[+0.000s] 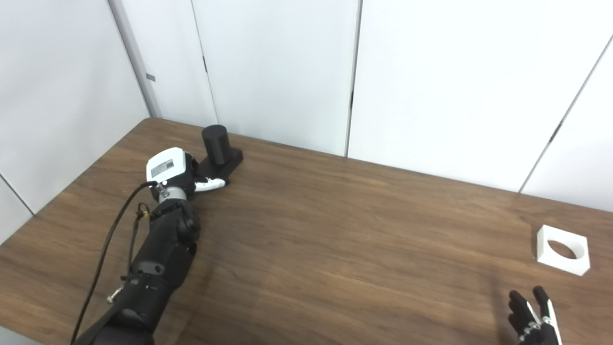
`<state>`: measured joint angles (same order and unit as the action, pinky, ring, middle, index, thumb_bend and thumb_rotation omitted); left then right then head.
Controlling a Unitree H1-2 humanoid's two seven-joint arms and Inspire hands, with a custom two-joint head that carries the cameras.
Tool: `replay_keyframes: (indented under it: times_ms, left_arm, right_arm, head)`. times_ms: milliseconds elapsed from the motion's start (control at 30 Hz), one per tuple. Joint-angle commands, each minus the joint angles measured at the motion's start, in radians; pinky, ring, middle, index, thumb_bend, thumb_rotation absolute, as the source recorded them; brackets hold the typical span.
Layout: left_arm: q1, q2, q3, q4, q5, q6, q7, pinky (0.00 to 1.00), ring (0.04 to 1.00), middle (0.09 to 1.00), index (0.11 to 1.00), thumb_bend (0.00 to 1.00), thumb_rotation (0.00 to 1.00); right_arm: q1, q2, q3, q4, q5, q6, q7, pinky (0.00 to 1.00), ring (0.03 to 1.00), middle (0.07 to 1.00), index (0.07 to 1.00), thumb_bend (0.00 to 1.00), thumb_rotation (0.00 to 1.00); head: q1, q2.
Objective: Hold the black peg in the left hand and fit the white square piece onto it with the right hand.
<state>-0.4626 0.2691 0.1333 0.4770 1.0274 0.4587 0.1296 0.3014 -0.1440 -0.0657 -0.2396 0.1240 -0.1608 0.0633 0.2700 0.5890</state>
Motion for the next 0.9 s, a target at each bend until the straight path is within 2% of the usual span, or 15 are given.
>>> replay_keyframes:
  times_ms: [0, 233, 400, 633, 867]
  left_arm:
    - [-0.026, 0.039, -0.020, -0.035, -0.037, -0.014, 0.063, 0.88, 0.839, 0.764, 0.488, 0.51, 0.06]
    - [-0.020, 0.065, -0.074, -0.039, -0.119, 0.007, 0.093, 0.86, 0.848, 0.776, 0.488, 0.51, 0.05]
    - [-0.016, 0.079, -0.097, -0.048, -0.176, 0.001, 0.094, 0.82, 0.830, 0.771, 0.488, 0.51, 0.05]
    - [0.031, 0.107, -0.163, -0.141, -0.240, -0.019, 0.029, 0.76, 0.800, 0.744, 0.490, 0.51, 0.06]
    - [0.134, 0.122, -0.223, -0.345, -0.315, -0.077, -0.068, 0.72, 0.795, 0.758, 0.490, 0.51, 0.05]
  right_arm:
    - [0.022, 0.035, 0.007, -0.001, 0.007, -0.011, -0.005, 0.95, 0.935, 0.904, 0.984, 0.70, 0.93]
    - [0.015, 0.031, 0.010, 0.007, -0.012, -0.033, -0.004, 0.93, 0.915, 0.893, 0.986, 0.68, 0.96]
    - [0.013, 0.035, 0.011, -0.004, -0.022, -0.020, -0.010, 0.92, 0.922, 0.897, 0.987, 0.67, 0.96]
    - [0.016, 0.043, 0.014, -0.015, -0.036, -0.013, -0.020, 0.93, 0.934, 0.904, 1.000, 0.60, 0.96]
    - [0.023, 0.045, 0.026, -0.041, -0.049, 0.012, -0.030, 0.95, 0.936, 0.916, 1.000, 0.55, 0.98]
  head:
    - [0.000, 0.000]
    - [-0.007, 0.004]
    - [-0.031, 0.010]
    - [-0.055, 0.018]
    - [-0.103, 0.031]
